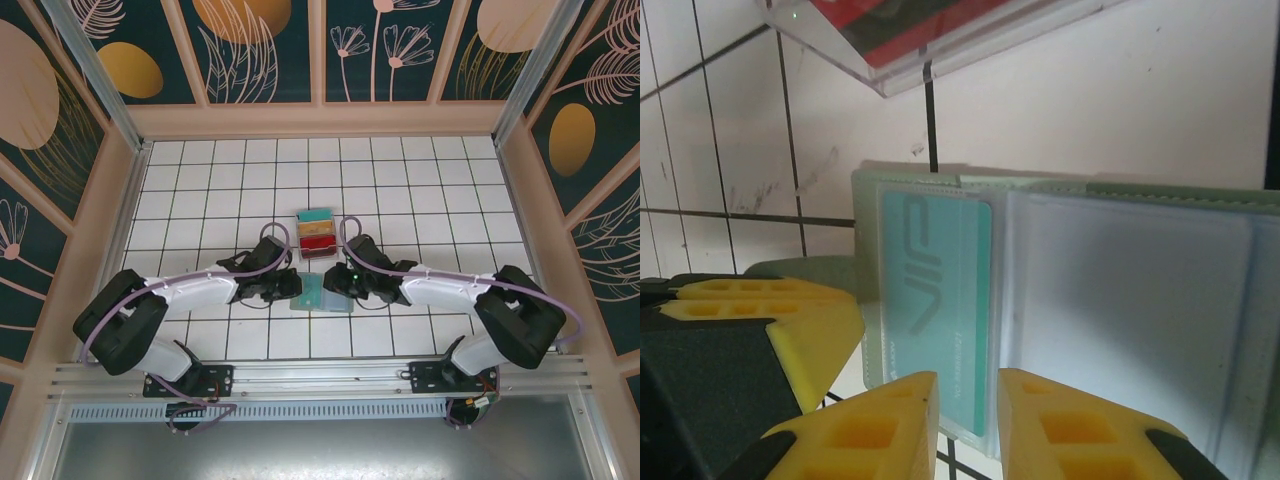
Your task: Take the credit cards out of the card holder
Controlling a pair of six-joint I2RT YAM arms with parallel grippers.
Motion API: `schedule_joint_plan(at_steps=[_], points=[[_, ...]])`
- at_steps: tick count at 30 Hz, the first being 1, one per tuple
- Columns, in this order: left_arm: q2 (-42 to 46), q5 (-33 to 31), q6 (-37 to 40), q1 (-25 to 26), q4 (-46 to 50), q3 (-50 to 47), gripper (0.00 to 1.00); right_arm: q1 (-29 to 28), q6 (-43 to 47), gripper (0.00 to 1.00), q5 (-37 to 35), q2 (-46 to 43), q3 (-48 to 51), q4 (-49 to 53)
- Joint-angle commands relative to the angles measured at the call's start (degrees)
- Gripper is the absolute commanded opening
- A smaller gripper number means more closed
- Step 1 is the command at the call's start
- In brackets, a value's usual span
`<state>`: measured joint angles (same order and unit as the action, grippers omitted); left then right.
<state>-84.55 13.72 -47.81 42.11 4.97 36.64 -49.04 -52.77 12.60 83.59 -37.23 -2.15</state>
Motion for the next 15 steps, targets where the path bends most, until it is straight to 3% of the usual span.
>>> schedule_joint_plan(at_steps=[1,15], points=[[-1.11,1.42,-1.14,-0.02,-2.95,-1.22,0.13,-0.64,-1.68,0.23,2.72,1.66,-1.00,-2.97],[-3.89,2.28,-2.03,0.28,-3.39,-1.62,0.10,-0.71,-3.61,0.19,4.54,4.82,-0.14,-4.21]])
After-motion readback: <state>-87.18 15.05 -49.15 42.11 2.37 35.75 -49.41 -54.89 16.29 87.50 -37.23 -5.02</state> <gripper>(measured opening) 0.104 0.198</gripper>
